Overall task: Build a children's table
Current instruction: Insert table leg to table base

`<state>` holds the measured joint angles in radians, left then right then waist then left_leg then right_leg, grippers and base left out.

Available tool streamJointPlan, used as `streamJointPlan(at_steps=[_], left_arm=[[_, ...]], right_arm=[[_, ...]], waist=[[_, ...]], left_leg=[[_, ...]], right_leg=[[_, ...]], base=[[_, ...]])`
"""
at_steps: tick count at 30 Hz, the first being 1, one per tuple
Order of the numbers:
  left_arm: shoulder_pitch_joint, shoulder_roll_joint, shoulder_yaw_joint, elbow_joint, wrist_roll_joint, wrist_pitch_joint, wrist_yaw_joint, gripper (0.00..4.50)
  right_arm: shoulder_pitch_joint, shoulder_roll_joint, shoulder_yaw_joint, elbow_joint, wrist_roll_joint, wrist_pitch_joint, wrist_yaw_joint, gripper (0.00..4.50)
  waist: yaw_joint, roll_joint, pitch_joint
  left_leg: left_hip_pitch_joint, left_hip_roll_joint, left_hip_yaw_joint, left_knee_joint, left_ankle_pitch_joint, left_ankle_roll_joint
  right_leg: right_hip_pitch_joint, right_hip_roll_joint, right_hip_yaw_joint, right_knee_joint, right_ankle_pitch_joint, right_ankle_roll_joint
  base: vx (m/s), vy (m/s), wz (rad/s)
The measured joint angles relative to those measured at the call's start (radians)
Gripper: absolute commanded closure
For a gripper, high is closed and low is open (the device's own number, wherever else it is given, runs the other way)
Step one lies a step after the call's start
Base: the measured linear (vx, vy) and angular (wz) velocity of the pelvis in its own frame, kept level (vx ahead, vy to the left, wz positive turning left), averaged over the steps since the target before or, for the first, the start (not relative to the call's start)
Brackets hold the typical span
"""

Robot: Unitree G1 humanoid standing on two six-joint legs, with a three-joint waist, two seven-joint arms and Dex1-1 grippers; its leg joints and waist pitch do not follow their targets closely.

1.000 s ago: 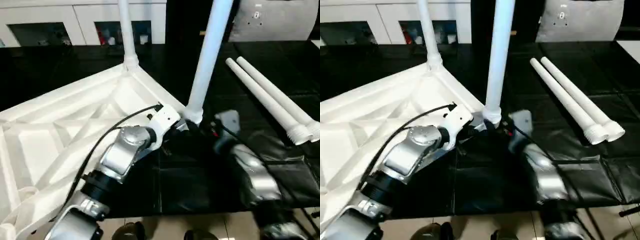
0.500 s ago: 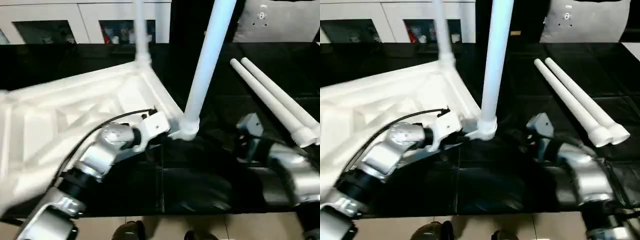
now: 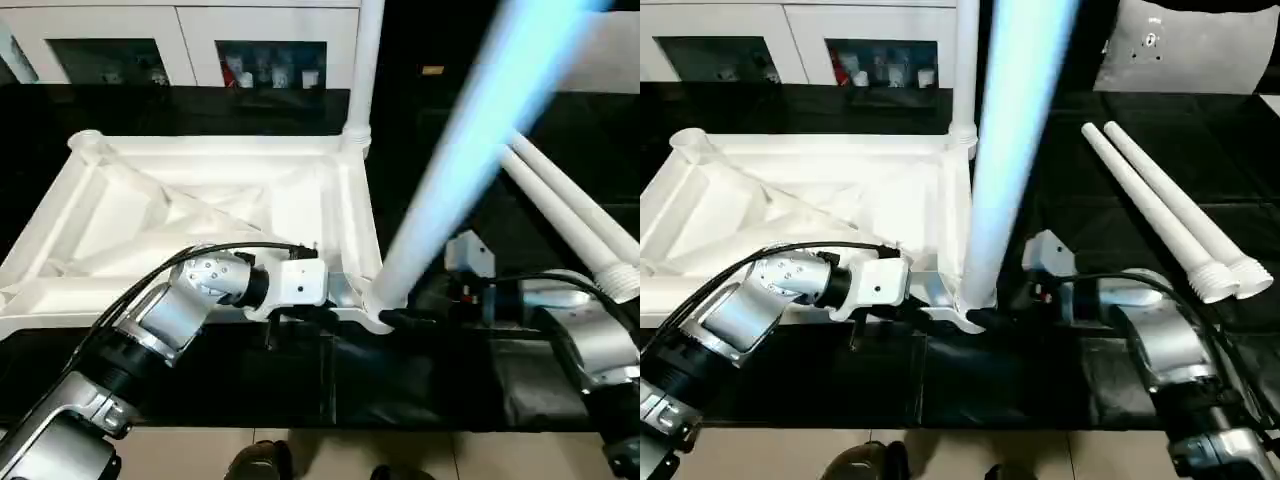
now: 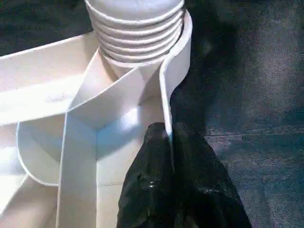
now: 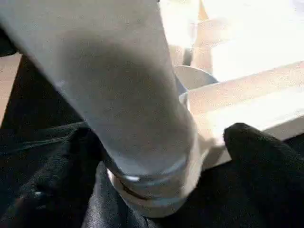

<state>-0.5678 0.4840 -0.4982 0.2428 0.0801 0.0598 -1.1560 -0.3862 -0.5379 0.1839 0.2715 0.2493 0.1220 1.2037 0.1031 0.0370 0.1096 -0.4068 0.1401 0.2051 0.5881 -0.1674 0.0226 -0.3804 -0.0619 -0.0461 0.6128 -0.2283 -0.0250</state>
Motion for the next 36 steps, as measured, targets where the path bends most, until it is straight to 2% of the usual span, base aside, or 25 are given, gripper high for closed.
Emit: streamJointPlan(at_steps=[4, 9, 20, 25, 29, 35, 36], left_arm=[[-0.005, 0.000, 0.000, 0.008, 0.002, -0.011, -0.009, 4.50], [-0.005, 0.001, 0.000, 0.009, 0.002, -0.016, -0.014, 4.50], [0.005, 0.009, 0.001, -0.004, 0.002, -0.017, -0.024, 4.50], [0.010, 0.014, 0.000, -0.012, 0.002, -0.017, -0.031, 4.50], [0.019, 0.019, 0.005, -0.023, 0.000, -0.017, -0.031, 4.50], [0.040, 0.006, 0.022, -0.031, -0.001, -0.020, -0.015, 4.50], [0.047, 0.003, 0.029, -0.041, -0.012, -0.004, -0.017, 4.06]], right_arm=[[-0.001, 0.012, 0.012, 0.019, -0.007, 0.001, 0.005, 0.84], [-0.001, 0.017, 0.012, 0.021, -0.004, 0.007, 0.008, 1.12], [0.034, 0.028, 0.007, 0.000, 0.002, 0.004, 0.005, 1.22], [0.066, 0.050, -0.018, -0.004, 0.036, 0.028, 0.002, 1.22], [0.103, 0.096, -0.067, -0.001, 0.111, 0.086, -0.010, 1.23], [0.120, 0.134, -0.095, 0.003, 0.179, 0.132, -0.033, 1.23], [0.122, 0.141, -0.098, -0.006, 0.189, 0.146, -0.042, 1.23]], waist=[[0.000, 0.000, 0.000], [0.000, 0.000, 0.000], [-0.001, 0.000, 0.000], [-0.001, 0.000, 0.000], [-0.003, 0.000, 0.000], [0.000, 0.001, -0.001], [0.000, 0.001, -0.001]], left_leg=[[0.000, 0.000, 0.000, 0.000, 0.000, 0.000], [0.000, 0.000, 0.000, 0.000, 0.000, 0.000], [0.001, 0.000, 0.000, 0.000, 0.000, 0.000], [0.001, 0.000, 0.000, 0.000, -0.001, -0.001], [0.001, 0.000, 0.000, -0.001, -0.003, -0.004], [0.001, 0.000, 0.000, -0.001, -0.003, -0.005], [0.001, 0.000, 0.000, -0.001, -0.003, -0.005]], right_leg=[[0.000, 0.000, 0.000, 0.000, 0.000, 0.000], [0.000, 0.000, 0.000, 0.000, 0.000, 0.000], [0.000, 0.000, 0.000, 0.001, 0.000, 0.000], [0.000, 0.000, 0.000, 0.001, 0.000, 0.000], [0.000, 0.000, 0.000, 0.001, 0.000, 0.000], [0.000, 0.000, 0.000, 0.001, 0.000, 0.000], [0.000, 0.000, 0.000, 0.001, 0.000, 0.000]], base=[[0.000, 0.000, 0.00], [0.000, 0.000, 0.00], [0.000, 0.000, 0.00], [0.000, 0.000, 0.00], [0.000, 0.000, 0.00], [0.000, 0.000, 0.00], [0.000, 0.000, 0.00]])
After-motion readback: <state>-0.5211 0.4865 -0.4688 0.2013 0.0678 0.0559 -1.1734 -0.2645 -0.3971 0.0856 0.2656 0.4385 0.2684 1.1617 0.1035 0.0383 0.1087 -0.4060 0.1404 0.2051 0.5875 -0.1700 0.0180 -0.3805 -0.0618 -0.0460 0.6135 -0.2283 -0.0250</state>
